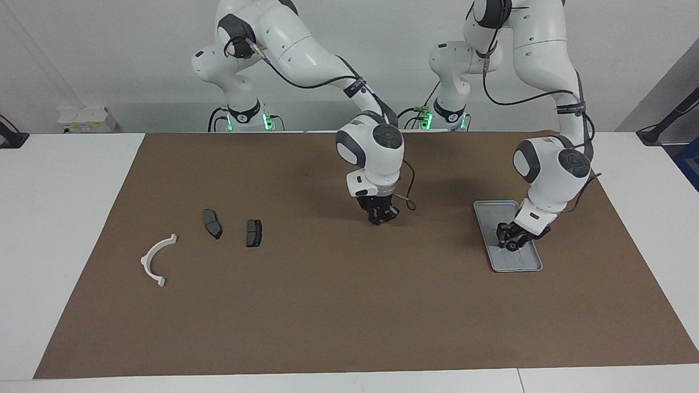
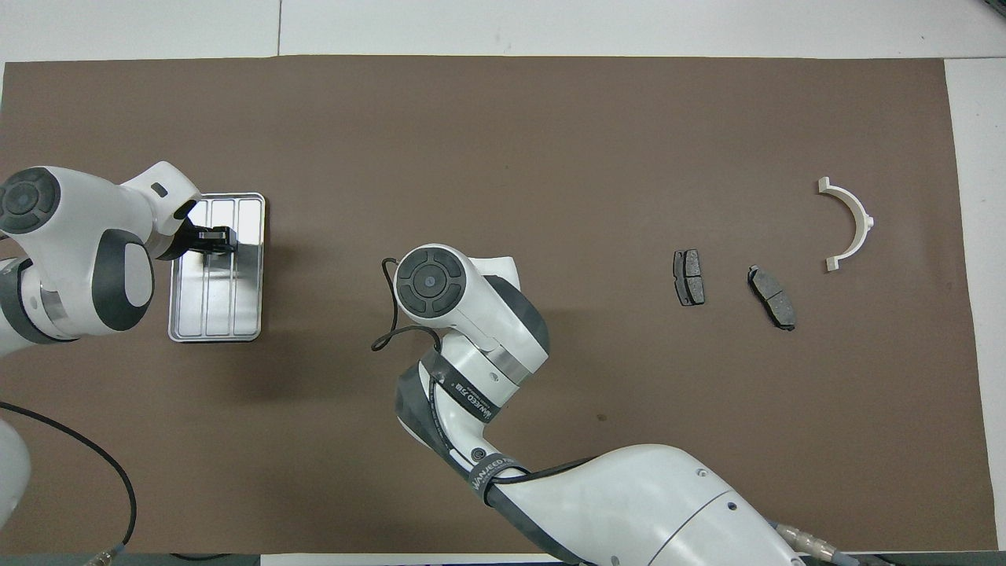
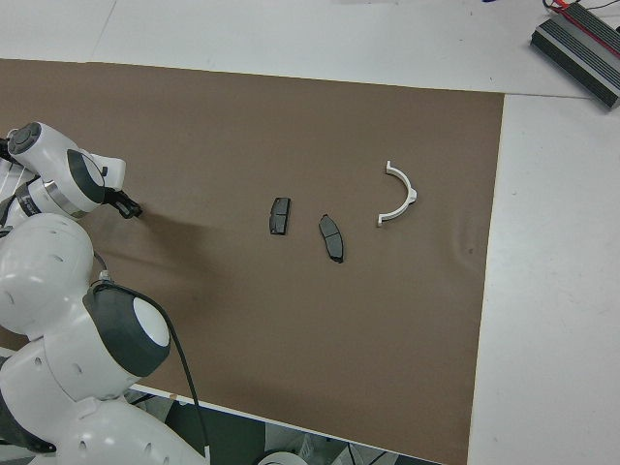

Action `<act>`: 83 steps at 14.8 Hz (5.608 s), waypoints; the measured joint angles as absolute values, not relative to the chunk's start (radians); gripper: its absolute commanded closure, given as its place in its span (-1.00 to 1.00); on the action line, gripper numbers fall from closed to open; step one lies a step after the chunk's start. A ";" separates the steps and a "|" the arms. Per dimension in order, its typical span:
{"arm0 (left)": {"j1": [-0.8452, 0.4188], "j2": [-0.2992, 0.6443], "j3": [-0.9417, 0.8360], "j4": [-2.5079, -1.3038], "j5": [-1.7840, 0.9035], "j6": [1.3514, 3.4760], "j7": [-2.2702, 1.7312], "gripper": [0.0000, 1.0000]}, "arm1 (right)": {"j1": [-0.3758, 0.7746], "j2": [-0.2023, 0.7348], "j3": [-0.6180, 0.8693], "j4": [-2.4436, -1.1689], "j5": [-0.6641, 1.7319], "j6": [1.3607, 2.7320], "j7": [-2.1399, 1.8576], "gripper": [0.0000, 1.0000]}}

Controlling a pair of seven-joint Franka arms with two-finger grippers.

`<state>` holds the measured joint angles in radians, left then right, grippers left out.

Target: Place bearing gear from tray to pile

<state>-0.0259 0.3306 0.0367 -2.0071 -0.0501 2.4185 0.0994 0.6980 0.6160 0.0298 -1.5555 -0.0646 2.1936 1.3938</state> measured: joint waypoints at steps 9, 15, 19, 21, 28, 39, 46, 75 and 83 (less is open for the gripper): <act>-0.021 0.318 0.038 -1.780 -0.053 2.100 0.075 1.00 | 0.494 0.475 0.025 -1.445 -0.046 1.868 0.928 1.00; -0.280 0.263 0.011 -1.690 -0.056 1.987 -0.424 1.00 | 0.192 0.366 0.025 -1.481 -0.035 1.783 0.263 1.00; -0.571 0.274 0.008 -1.708 -0.030 2.027 -0.810 1.00 | 0.071 0.379 0.025 -1.605 -0.034 1.968 0.031 1.00; -0.660 0.303 0.009 -1.731 -0.020 2.092 -0.927 1.00 | 0.050 0.388 0.025 -1.671 -0.034 2.077 -0.013 1.00; -0.710 0.430 0.024 -1.796 0.049 2.307 -1.022 1.00 | -0.015 0.488 0.025 -1.735 -0.034 2.315 -0.144 1.00; -0.710 0.428 0.030 -1.863 0.064 2.388 -1.022 -1.00 | -0.029 0.524 0.029 -1.733 -0.034 2.359 -0.160 -1.00; -0.573 0.262 0.052 -1.718 0.079 2.126 -0.877 -1.00 | 0.014 0.416 0.035 -1.685 -0.034 2.158 -0.133 -1.00; -0.056 -0.085 0.042 -1.668 -0.007 1.571 -0.058 -1.00 | 0.632 0.597 0.044 -1.597 -0.107 2.279 1.366 -0.93; -0.059 -0.091 0.041 -1.668 -0.007 1.533 -0.019 -1.00 | 0.633 0.611 0.044 -1.597 -0.107 2.284 1.366 1.00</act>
<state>-0.0586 -0.0910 0.0414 -1.6677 -0.0074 1.5325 -0.0193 0.6334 0.6112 0.0445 -1.5972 -0.1071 2.2840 1.3663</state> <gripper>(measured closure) 0.000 0.357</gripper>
